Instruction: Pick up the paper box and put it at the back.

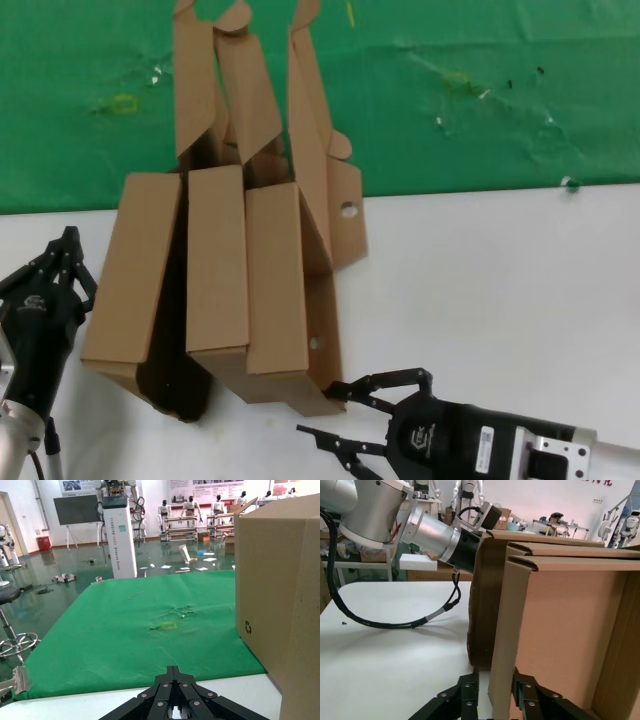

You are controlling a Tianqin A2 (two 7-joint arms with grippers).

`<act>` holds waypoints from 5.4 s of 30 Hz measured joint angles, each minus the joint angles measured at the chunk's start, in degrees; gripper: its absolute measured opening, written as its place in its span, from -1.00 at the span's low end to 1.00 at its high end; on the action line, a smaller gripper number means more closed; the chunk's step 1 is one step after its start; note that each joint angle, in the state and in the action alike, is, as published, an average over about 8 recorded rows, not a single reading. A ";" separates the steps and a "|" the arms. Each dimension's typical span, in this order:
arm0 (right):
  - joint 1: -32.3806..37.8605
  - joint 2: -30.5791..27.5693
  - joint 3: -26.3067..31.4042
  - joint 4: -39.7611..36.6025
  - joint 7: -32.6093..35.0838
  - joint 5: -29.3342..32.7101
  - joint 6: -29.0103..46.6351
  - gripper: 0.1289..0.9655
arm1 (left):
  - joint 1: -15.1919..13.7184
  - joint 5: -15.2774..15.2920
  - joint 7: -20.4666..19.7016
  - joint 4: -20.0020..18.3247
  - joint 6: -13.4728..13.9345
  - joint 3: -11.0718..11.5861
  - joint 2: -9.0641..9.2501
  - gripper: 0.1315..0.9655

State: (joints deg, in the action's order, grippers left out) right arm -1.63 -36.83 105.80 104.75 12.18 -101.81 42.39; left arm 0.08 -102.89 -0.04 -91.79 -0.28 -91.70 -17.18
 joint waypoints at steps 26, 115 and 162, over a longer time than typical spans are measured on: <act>-4.47 -14.55 -10.90 12.23 -9.91 4.17 -5.84 -0.95 | 0.00 0.00 0.00 0.00 0.00 0.00 0.00 -0.97; 48.83 16.65 -8.18 5.39 -50.18 77.44 30.78 -0.24 | 0.00 0.00 0.00 0.00 0.00 0.00 0.00 -0.97; 21.84 18.45 -14.40 -1.58 -31.14 33.49 -10.16 1.00 | -0.04 -0.12 0.02 0.06 0.14 0.01 0.00 0.40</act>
State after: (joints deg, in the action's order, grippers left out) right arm 20.21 -18.38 91.39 103.16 -18.96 -68.32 32.23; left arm 0.04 -103.02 -0.02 -91.73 -0.13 -91.69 -17.19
